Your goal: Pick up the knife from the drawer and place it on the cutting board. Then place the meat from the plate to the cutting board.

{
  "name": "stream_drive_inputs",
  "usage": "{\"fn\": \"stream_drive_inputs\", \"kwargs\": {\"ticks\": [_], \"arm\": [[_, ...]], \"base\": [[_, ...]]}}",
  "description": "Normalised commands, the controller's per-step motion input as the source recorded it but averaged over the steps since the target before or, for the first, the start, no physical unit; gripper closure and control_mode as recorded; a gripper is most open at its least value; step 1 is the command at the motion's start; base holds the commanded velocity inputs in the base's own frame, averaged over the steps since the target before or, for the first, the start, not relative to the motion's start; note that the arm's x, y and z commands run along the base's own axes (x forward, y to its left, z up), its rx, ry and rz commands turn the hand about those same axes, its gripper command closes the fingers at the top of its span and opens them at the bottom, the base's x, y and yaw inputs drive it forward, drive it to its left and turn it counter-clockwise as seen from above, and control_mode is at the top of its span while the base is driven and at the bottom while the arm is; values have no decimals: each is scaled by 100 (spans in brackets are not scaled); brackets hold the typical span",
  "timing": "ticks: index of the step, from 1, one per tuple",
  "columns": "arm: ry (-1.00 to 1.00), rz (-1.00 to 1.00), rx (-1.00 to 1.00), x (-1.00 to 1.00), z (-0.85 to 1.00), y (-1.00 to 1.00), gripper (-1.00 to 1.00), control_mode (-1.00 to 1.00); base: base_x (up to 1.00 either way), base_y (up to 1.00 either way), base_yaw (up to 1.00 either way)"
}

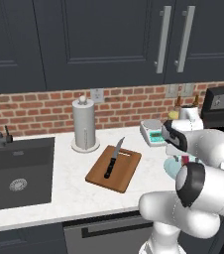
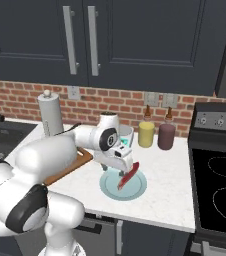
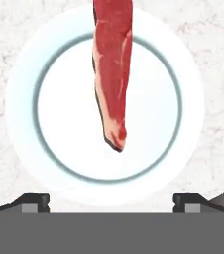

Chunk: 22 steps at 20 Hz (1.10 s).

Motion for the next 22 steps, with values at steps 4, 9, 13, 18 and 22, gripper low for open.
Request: {"fn": "stream_drive_inputs", "kwargs": {"ticks": [4, 9, 13, 18, 22], "arm": [[0, 10, 0, 25, -2, -100, -100, -100], [-2, 11, 0, 46, -27, -19, -100, -100], [0, 2, 0, 19, -22, -3, -100, -100], [0, 0, 0, 23, -30, 0, -100, -100], [0, 0, 3, 20, -3, 9, -100, -100]], "base": [[0, 0, 0], [0, 0, 0], [0, 0, 0], [0, 0, 0], [0, 0, 0]]}}
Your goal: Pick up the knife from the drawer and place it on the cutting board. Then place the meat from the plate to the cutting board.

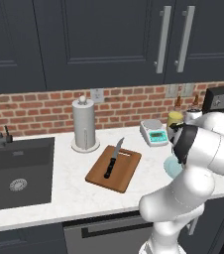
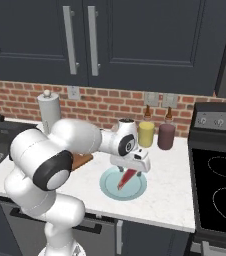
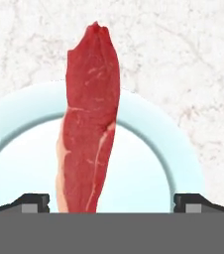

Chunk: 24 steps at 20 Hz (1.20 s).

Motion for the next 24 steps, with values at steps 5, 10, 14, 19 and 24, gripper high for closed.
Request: {"fn": "stream_drive_inputs", "kwargs": {"ticks": [5, 10, 14, 19, 24], "arm": [[0, 0, 2, 13, -18, 2, -100, -100], [0, 0, 2, 3, -35, 0, -100, -100], [0, 0, 2, 0, -39, 0, -100, -100], [0, 0, 4, 11, -13, 0, 100, -100], [2, 0, 0, 1, -8, 0, 100, -100]], "base": [[0, 0, 0], [0, 0, 0], [0, 0, 0], [0, 0, 0], [0, 0, 0]]}}
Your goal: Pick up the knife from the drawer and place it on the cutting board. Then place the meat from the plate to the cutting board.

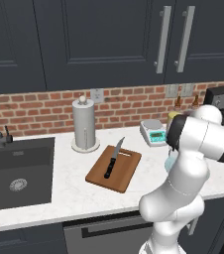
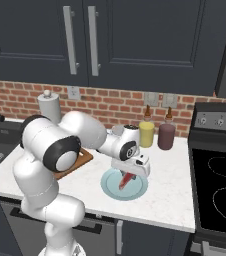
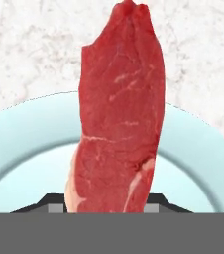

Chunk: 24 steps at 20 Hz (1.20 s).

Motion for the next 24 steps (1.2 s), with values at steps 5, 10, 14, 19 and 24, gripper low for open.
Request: {"fn": "stream_drive_inputs", "kwargs": {"ticks": [5, 10, 14, 19, 24], "arm": [[3, 0, 2, -22, -8, 0, 100, -100], [1, 0, 12, -89, 63, 0, 100, -100], [4, 0, 9, -53, 83, 48, 100, -100], [0, 5, 6, 0, 98, 96, 100, -100], [0, 1, 4, 6, 57, 100, 100, -100]], "base": [[0, 0, 0], [0, 0, 0], [0, 0, 0], [0, 0, 0], [0, 0, 0]]}}
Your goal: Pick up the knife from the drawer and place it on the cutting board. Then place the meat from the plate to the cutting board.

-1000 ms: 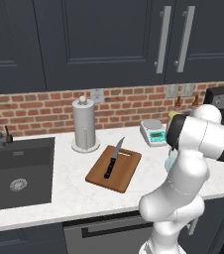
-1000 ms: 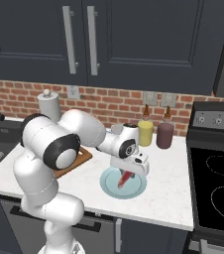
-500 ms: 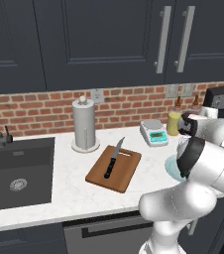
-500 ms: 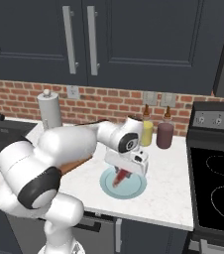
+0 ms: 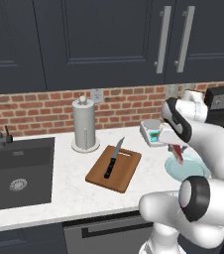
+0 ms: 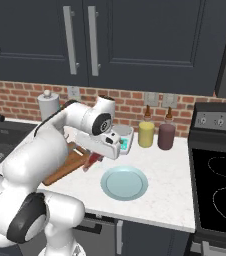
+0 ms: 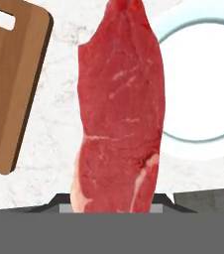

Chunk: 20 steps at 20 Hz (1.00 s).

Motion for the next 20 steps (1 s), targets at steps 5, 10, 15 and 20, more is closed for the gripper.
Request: {"fn": "stream_drive_inputs", "kwargs": {"ticks": [5, 10, 15, 20], "arm": [[3, 0, 0, 33, 9, 100, 100, -100], [10, 0, 0, 35, -1, 100, 100, -100], [15, 0, -2, 31, -19, 79, 100, -100], [26, 1, -3, 30, -80, 7, 100, -100]], "base": [[0, 0, 0], [0, 0, 0], [0, 0, 0], [0, 0, 0]]}}
